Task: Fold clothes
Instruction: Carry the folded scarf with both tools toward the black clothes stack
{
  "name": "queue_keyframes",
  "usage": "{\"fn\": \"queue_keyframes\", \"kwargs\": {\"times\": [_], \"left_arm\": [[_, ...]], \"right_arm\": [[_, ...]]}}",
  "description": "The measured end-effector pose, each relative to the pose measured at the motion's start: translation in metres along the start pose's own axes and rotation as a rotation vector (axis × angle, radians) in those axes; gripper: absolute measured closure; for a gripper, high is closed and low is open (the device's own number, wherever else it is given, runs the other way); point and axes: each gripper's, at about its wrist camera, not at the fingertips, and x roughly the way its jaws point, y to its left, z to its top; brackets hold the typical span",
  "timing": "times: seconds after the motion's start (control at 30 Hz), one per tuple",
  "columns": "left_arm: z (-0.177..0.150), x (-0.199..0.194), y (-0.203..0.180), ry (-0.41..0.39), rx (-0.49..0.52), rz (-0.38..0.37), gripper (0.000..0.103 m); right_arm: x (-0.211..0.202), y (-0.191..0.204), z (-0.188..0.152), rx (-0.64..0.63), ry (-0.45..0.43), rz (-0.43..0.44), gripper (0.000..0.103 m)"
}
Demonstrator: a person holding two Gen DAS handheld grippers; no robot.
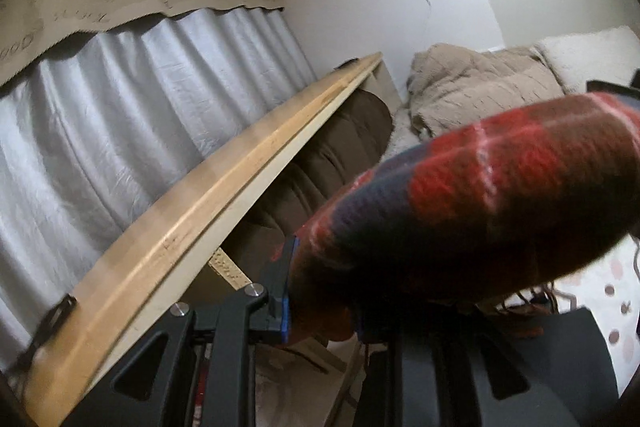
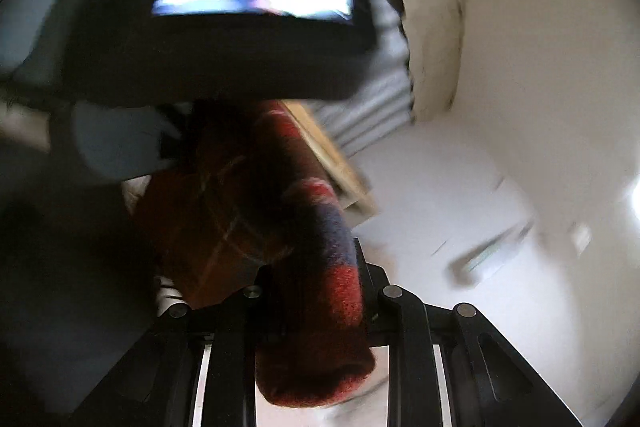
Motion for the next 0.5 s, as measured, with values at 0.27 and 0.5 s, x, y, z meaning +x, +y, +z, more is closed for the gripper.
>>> {"fn": "queue_keyframes", "kwargs": {"times": [0.27,0.5], "left_arm": [[0.058,-0.001,0.034,-0.082,-0.138,0.017,0.079],[0.035,-0.007,0.024,-0.060,-0.128,-0.103,0.079]], "right_arm": [[0.029,-0.032,0.039,-0.072,-0.053,-0.152,0.079],[0.019,-0.021,0.030,-0.120,-0.082,-0.230,0.079]]}}
